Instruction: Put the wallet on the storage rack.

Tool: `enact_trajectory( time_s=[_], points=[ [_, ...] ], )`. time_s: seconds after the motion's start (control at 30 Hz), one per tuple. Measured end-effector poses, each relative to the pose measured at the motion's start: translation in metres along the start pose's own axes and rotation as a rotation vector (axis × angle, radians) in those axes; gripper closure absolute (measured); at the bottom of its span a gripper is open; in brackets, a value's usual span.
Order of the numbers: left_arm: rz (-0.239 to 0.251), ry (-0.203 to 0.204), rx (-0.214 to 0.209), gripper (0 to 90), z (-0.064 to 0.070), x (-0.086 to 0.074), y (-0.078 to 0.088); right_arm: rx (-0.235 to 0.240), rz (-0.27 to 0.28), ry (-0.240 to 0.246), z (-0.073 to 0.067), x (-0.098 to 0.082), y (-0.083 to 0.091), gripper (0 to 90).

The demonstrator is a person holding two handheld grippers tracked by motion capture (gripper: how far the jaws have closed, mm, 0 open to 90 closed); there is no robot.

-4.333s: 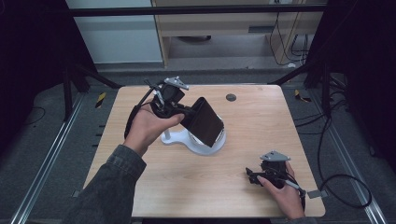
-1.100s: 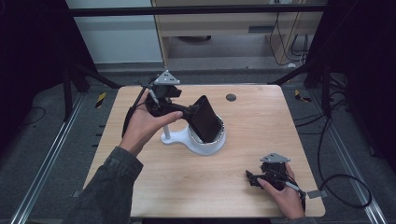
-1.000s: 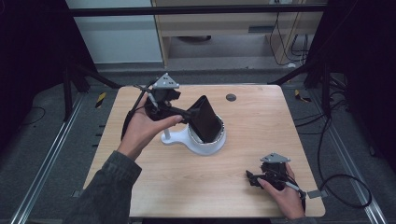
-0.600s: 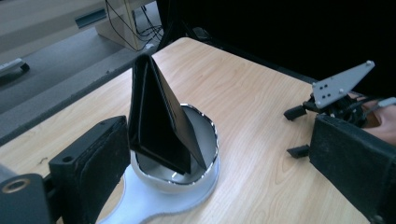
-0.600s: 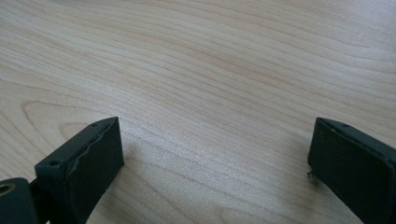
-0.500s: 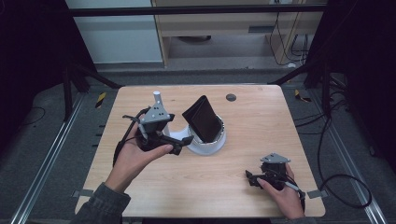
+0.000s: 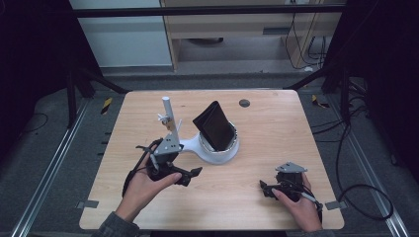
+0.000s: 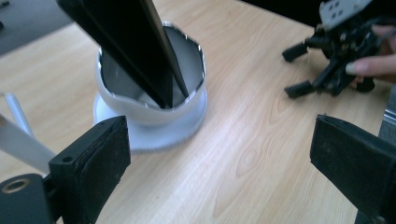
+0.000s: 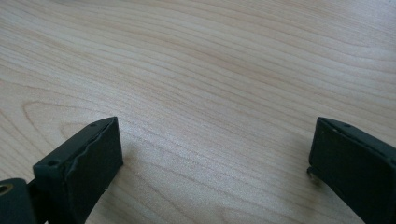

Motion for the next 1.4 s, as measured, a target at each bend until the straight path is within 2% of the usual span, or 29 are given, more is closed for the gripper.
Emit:
enact_trajectory(
  time_s=[0.03,0.07,0.17,0.2,0.23,0.27,0.33,0.4,0.43,0.47,0.5,0.53,0.57,0.67,0.7,0.73,0.77,0.8,0.87,0.93,0.97,1.1,1.2,1.23,1.27,1.4],
  points=[
    [-0.011,0.001,0.004,5.0,0.000,-0.007,-0.002,0.000,0.000,0.000,0.000,0.000,0.000,2.8],
    [-0.011,0.001,0.004,4.9,0.000,-0.007,-0.002,0.000,0.000,0.000,0.000,0.000,0.000,2.8],
    [-0.077,-0.019,0.038,4.4,-0.002,-0.038,-0.010,-0.001,0.000,-0.001,0.000,0.000,0.000,2.7],
    [-0.077,-0.019,0.038,4.4,-0.002,-0.038,-0.010,-0.001,0.000,-0.001,0.000,0.000,0.000,2.7],
    [-0.087,-0.013,0.046,4.4,-0.004,-0.048,-0.011,-0.001,0.000,-0.001,0.000,0.000,0.000,2.7],
    [-0.089,0.000,0.057,4.4,-0.008,-0.061,-0.011,-0.001,0.001,0.001,0.000,0.000,0.000,2.7],
    [-0.095,0.023,0.077,4.6,-0.015,-0.076,-0.010,-0.002,0.001,0.000,0.000,0.000,0.000,2.7],
    [-0.101,0.025,0.089,4.8,-0.018,-0.081,-0.010,-0.002,0.001,0.001,0.000,0.000,0.000,2.7],
    [-0.104,0.043,0.115,4.9,-0.025,-0.092,-0.007,-0.002,0.001,0.000,0.000,0.000,0.000,2.7],
    [-0.104,0.043,0.115,5.0,-0.025,-0.092,-0.007,-0.002,0.001,0.000,0.000,0.000,0.000,2.7],
    [-0.109,0.068,0.139,5.1,-0.033,-0.103,-0.005,-0.002,0.001,0.000,0.000,0.000,0.000,2.7],
    [-0.109,0.068,0.139,5.1,-0.033,-0.103,-0.005,-0.002,0.001,0.000,0.000,0.000,0.000,2.7],
    [-0.116,0.072,0.157,5.1,-0.038,-0.108,-0.004,-0.002,0.001,0.000,0.000,0.000,0.000,2.7],
    [-0.110,0.114,0.190,5.6,-0.050,-0.120,0.000,-0.002,0.001,-0.001,0.000,0.000,0.000,2.7],
    [-0.112,0.131,0.214,5.7,-0.058,-0.129,0.002,-0.002,0.001,-0.001,0.000,0.000,0.000,2.7],
    [-0.112,0.131,0.214,5.6,-0.058,-0.129,0.002,-0.002,0.001,-0.001,0.000,0.000,0.000,2.7],
    [-0.112,0.156,0.235,5.7,-0.065,-0.137,0.003,-0.002,0.001,0.000,0.000,0.000,0.000,2.7],
    [-0.112,0.156,0.235,5.7,-0.065,-0.137,0.003,-0.002,0.001,0.000,0.000,0.000,0.000,2.7],
    [-0.106,0.196,0.258,5.7,-0.072,-0.146,0.004,-0.002,0.001,0.000,0.000,0.000,0.000,2.6],
    [-0.109,0.207,0.259,5.6,-0.074,-0.148,0.004,-0.002,0.001,0.000,0.000,0.000,0.000,2.6],
    [-0.105,0.227,0.270,5.5,-0.078,-0.152,0.003,-0.002,0.001,0.000,-0.001,0.000,0.000,2.6],
    [-0.112,0.240,0.301,5.5,-0.086,-0.157,0.004,-0.004,0.001,0.004,0.000,0.000,0.000,2.3],
    [-0.122,0.239,0.310,5.3,-0.090,-0.161,0.004,-0.005,0.000,0.003,0.000,0.000,0.000,2.3],
    [-0.135,0.240,0.337,5.3,-0.095,-0.164,0.004,-0.004,0.000,0.002,-0.001,0.000,0.000,2.3],
    [-0.135,0.240,0.337,4.9,-0.095,-0.164,0.004,-0.004,0.000,0.002,-0.001,0.000,0.000,2.3],
    [-0.140,0.200,0.339,1.0,-0.097,-0.166,0.002,-0.005,0.000,0.001,-0.001,0.000,0.000,2.3]
  ],
)
Point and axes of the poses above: each handheld gripper's, and its own axes: y roughly backward along the jaws, x roughly out of its top, z roughly to its right, the point moved 6 cm from there along -y, roughly forward along the jaws, and after that the axes turned 6 degrees about z, right-handed, at the moved point
